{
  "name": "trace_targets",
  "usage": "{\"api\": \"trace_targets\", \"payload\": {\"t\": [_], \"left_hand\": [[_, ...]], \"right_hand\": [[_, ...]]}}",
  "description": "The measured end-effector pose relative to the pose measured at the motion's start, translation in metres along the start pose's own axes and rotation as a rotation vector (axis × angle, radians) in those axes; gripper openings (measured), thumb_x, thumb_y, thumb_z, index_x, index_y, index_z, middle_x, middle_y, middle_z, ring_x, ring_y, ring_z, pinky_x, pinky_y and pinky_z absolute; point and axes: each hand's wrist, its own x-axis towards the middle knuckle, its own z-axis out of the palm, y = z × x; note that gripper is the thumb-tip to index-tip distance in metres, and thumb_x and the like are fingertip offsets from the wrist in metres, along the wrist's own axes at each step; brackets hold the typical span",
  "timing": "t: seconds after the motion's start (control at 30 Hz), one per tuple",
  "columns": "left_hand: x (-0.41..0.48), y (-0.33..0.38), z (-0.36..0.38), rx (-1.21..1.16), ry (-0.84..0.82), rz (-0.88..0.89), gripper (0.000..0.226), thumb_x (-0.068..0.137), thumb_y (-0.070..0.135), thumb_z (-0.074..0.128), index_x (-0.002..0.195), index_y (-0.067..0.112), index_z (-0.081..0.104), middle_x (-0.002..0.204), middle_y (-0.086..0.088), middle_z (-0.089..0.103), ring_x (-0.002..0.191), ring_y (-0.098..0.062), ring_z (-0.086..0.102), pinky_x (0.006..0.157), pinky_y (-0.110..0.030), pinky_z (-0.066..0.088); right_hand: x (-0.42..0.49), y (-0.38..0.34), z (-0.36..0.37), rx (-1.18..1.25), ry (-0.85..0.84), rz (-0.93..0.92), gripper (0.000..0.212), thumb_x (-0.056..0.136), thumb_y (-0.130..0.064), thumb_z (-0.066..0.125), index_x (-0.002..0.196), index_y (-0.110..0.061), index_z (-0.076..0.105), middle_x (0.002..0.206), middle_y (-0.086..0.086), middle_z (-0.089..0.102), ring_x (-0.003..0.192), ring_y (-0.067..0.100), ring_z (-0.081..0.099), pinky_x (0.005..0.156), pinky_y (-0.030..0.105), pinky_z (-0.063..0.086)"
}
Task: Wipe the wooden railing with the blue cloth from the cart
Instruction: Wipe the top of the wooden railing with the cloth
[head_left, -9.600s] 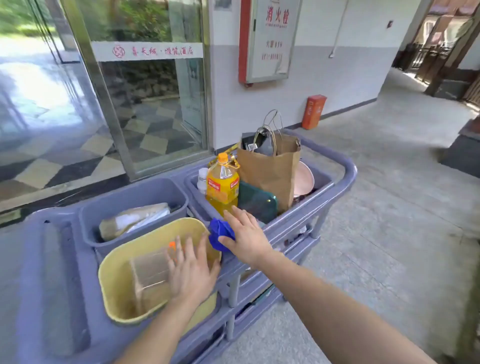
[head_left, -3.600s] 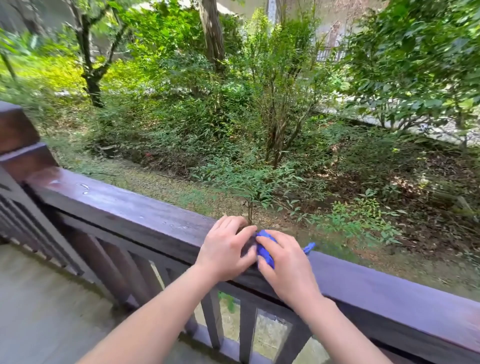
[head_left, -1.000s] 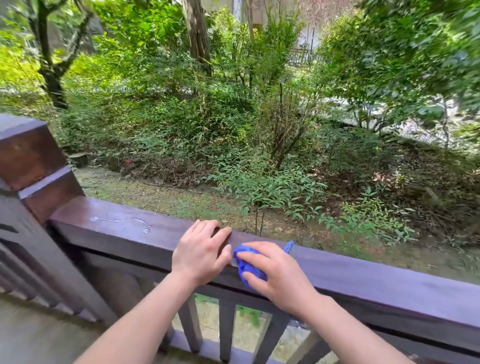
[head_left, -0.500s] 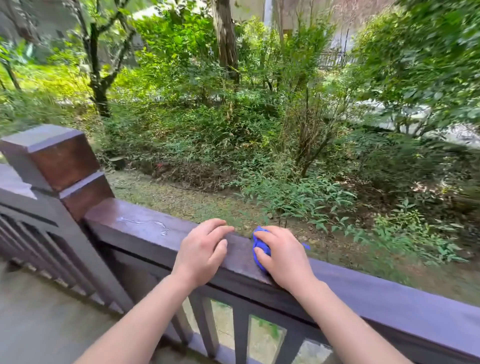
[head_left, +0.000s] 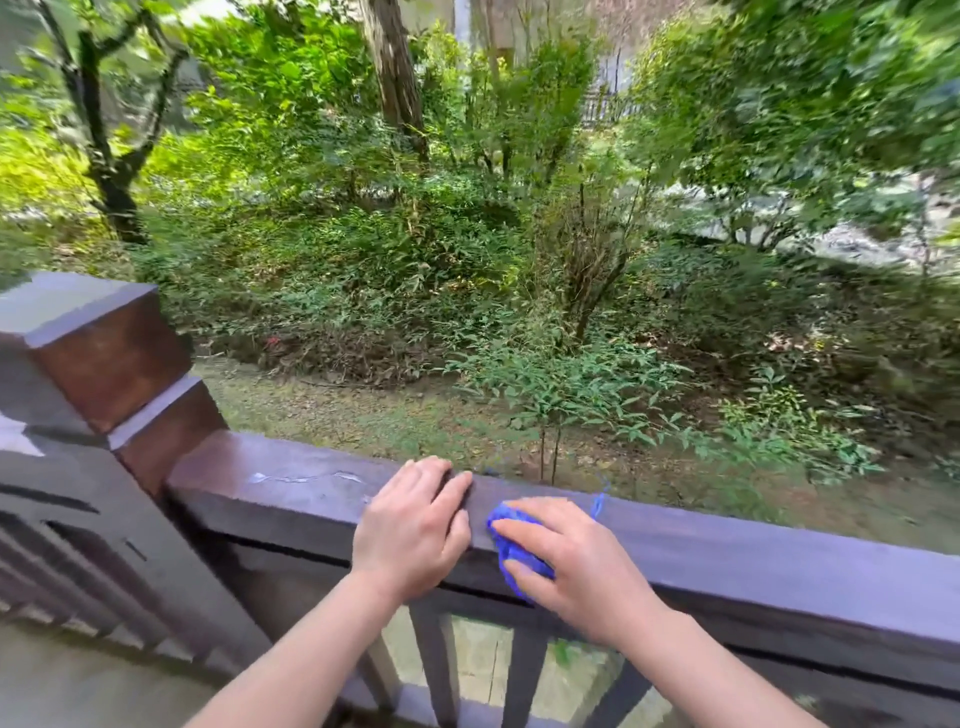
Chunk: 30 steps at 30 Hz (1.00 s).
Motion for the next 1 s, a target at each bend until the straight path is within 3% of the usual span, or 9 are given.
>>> {"api": "trace_targets", "payload": {"t": [0.13,0.3,0.43,0.57,0.77,0.9,1.0], "left_hand": [[-0.001,-0.003,0.004,-0.015,0.024,-0.002,0.038,0.092,0.033,0.048,0.119,0.016,0.068,0.118,-0.011,0.065,0.109,-0.032,0.061,0.102,-0.044,0.048],[0.001,-0.007,0.006,-0.025,0.018,0.034,0.039,0.089,0.034,0.050,0.117,0.015,0.067,0.114,-0.013,0.065,0.109,-0.032,0.060,0.108,-0.049,0.043],[-0.001,-0.006,0.005,-0.036,-0.010,0.033,0.039,0.088,0.035,0.051,0.117,0.014,0.066,0.113,-0.012,0.063,0.109,-0.032,0.058,0.111,-0.050,0.039],[0.000,-0.008,0.001,-0.077,-0.015,0.024,0.036,0.089,0.034,0.051,0.115,0.015,0.065,0.115,-0.011,0.064,0.113,-0.031,0.058,0.114,-0.049,0.036],[-0.004,-0.025,-0.018,-0.334,0.064,-0.005,0.039,0.090,0.026,0.047,0.122,0.012,0.065,0.128,-0.011,0.062,0.123,-0.031,0.055,0.115,-0.046,0.034],[-0.016,-0.082,-0.041,-0.217,0.125,-0.044,0.038,0.089,0.025,0.049,0.118,0.009,0.067,0.123,-0.014,0.064,0.117,-0.033,0.057,0.111,-0.051,0.039],[-0.031,-0.141,-0.056,-0.108,0.123,-0.200,0.042,0.092,0.027,0.043,0.120,0.006,0.067,0.124,-0.016,0.063,0.120,-0.035,0.055,0.111,-0.047,0.036]], "right_hand": [[0.022,0.006,0.005,-0.053,0.182,0.321,0.035,0.078,-0.030,0.067,0.112,-0.023,0.068,0.117,-0.004,0.065,0.107,0.018,0.057,0.093,0.027,0.045],[0.018,-0.026,0.019,-0.057,0.049,0.151,0.036,0.080,-0.031,0.061,0.115,-0.020,0.066,0.119,0.001,0.064,0.109,0.016,0.055,0.095,0.022,0.039],[0.037,-0.003,0.017,-0.084,0.187,0.460,0.038,0.078,-0.029,0.064,0.114,-0.019,0.068,0.118,0.002,0.065,0.108,0.023,0.057,0.092,0.028,0.042],[0.034,-0.033,0.033,-0.062,0.083,0.249,0.037,0.083,-0.031,0.059,0.116,-0.018,0.066,0.120,-0.002,0.063,0.110,0.016,0.054,0.097,0.019,0.036],[0.056,-0.024,0.033,-0.097,0.156,0.419,0.039,0.078,-0.030,0.060,0.113,-0.015,0.068,0.116,0.004,0.066,0.105,0.025,0.059,0.092,0.027,0.039],[0.060,-0.064,0.056,-0.022,0.028,0.155,0.038,0.084,-0.034,0.056,0.117,-0.019,0.065,0.121,-0.001,0.063,0.110,0.019,0.056,0.095,0.025,0.041],[0.076,-0.049,0.053,-0.028,0.055,0.234,0.040,0.084,-0.039,0.053,0.118,-0.021,0.065,0.120,-0.002,0.063,0.108,0.020,0.057,0.092,0.024,0.042]]}}
